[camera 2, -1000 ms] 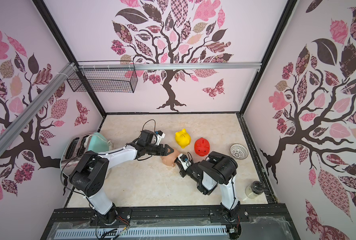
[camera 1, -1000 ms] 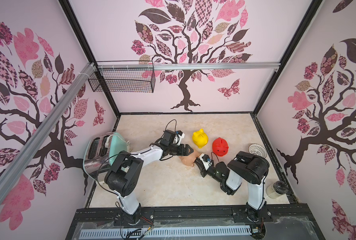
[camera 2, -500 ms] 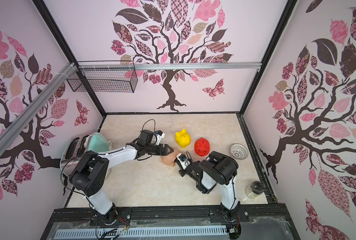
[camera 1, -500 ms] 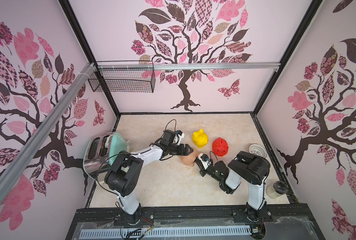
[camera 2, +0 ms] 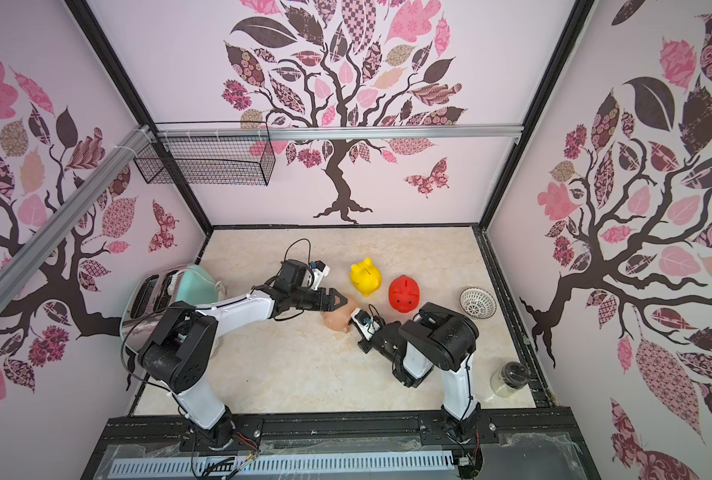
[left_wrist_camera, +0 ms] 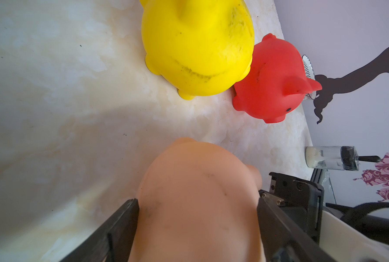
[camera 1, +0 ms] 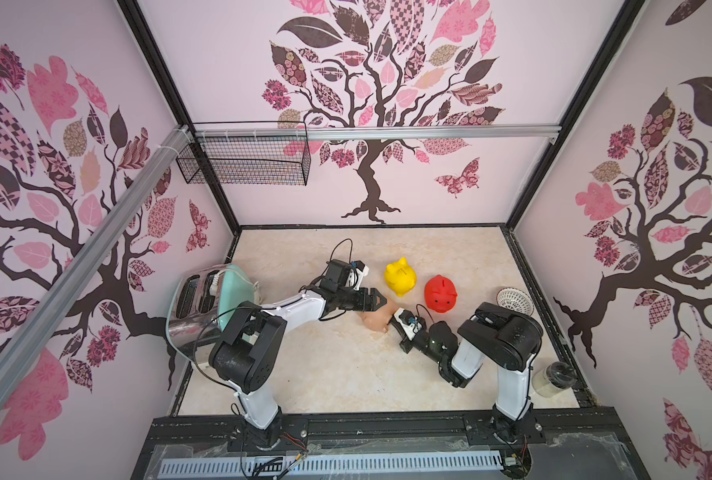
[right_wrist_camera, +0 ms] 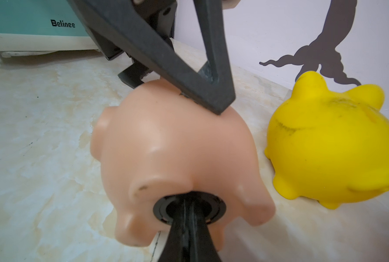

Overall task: Open piggy banks
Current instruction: Open the lid on the piggy bank.

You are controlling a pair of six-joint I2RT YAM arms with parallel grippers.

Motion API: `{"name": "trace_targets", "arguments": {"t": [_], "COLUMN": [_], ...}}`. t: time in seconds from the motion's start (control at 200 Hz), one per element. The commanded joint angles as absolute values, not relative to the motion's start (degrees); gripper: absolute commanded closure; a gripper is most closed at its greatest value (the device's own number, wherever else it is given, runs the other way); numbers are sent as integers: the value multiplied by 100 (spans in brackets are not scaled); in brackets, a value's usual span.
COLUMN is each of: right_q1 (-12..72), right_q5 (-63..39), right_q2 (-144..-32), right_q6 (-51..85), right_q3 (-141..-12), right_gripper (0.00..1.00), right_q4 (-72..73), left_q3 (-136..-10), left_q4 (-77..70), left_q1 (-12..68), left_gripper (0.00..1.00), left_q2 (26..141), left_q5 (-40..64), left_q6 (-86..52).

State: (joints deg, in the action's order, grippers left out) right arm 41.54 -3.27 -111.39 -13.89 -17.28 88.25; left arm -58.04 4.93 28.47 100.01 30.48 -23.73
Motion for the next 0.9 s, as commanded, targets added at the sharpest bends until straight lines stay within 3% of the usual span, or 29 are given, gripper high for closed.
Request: {"name": "trace_targets", "arguments": {"t": [0.0,0.895], "right_q1": [4194,4197], "right_q5": [-319,-73], "right_q2": [-11117,-10960], "right_q6": [-1891,-1882], "right_q3": [-1849,-1368], "right_gripper": [100,100], "right_q4": [8455,8930], "left_q3": [-5616,-5625], "left_q4": [1340,1371], "left_q1": [2909,2892], "left_gripper": [15,15], "left_q2": [10354,10389], "left_q5": [2711,2672], "left_q6": [-2206,-2206]}}
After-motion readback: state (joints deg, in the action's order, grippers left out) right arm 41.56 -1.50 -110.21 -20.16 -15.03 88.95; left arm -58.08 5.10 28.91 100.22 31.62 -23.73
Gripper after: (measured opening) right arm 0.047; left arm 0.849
